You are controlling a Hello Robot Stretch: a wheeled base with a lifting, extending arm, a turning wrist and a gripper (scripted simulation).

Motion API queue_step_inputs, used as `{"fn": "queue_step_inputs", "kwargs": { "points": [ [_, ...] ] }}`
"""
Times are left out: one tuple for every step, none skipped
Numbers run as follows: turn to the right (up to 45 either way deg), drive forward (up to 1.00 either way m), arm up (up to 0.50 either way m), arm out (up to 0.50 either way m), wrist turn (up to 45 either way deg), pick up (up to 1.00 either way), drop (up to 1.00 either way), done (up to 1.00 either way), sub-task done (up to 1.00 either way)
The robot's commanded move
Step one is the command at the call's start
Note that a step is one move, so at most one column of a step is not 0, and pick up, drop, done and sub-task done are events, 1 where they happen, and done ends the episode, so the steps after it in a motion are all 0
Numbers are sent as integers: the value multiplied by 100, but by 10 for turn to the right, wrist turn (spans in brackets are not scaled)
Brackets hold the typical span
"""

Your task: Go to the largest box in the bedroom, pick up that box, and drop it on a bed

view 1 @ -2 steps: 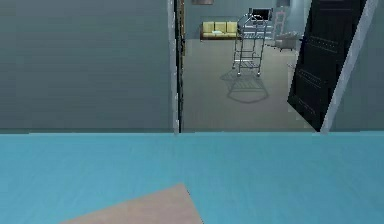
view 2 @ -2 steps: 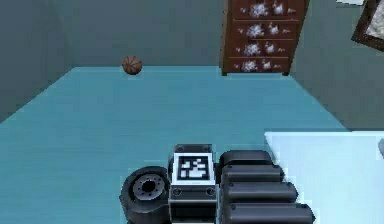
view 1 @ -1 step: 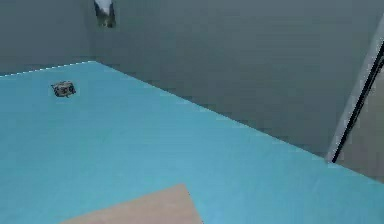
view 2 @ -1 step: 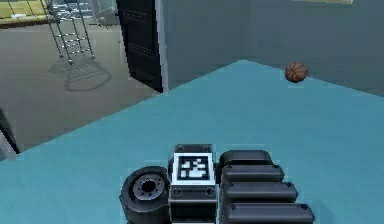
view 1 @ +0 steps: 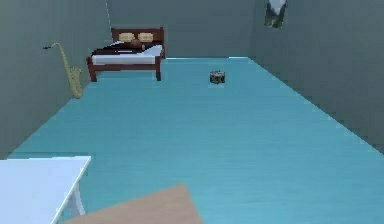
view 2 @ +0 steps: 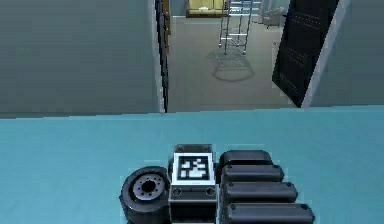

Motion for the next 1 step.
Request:
{"fn": "queue_step_inputs", "kwargs": {
  "points": [
    [-30, 0, 0, 0, 0, 0, 0, 0, 0]
  ]
}}
